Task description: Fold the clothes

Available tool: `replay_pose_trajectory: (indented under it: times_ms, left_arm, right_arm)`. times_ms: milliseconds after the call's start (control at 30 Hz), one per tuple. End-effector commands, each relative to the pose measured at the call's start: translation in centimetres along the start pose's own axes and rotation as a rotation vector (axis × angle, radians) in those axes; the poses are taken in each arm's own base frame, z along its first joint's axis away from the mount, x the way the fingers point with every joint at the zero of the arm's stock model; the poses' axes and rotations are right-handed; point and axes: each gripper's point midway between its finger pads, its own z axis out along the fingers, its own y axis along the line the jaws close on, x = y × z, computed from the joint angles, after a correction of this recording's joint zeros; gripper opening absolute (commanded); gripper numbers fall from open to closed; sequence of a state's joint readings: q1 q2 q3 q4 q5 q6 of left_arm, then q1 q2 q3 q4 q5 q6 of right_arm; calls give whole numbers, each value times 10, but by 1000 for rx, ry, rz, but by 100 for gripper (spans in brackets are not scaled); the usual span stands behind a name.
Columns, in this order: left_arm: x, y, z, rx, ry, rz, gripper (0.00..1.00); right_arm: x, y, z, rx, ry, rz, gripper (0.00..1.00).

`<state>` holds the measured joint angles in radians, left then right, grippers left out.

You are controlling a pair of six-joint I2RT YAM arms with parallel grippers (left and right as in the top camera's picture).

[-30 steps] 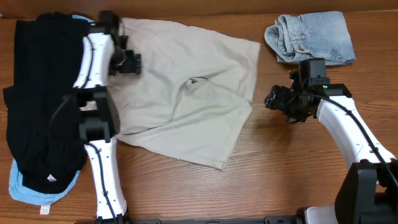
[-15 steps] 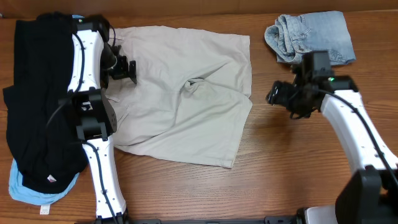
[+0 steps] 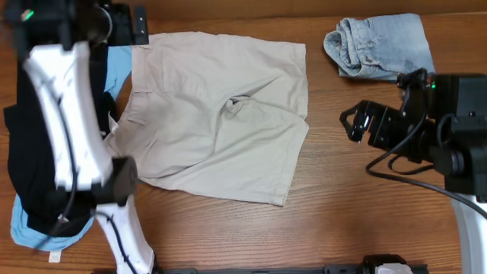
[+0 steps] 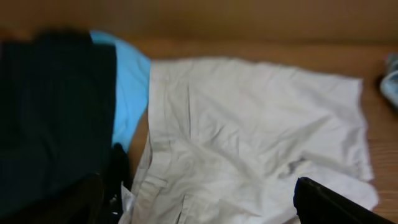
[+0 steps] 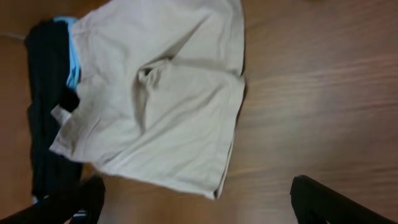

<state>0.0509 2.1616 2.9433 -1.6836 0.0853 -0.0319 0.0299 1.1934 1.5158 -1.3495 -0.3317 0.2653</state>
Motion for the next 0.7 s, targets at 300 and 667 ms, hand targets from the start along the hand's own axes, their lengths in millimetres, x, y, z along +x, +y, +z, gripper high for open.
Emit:
replay_pose_trajectory:
  times_ms: [300,667]
  left_arm:
    - [39,-10,-152,-37,-188,-4,100]
    - [122,23,-133,-214,40,-120,100]
  right_arm:
    - [94,-18,94,6,306,45,93]
    - [188,0,204,-107,543,-62,85]
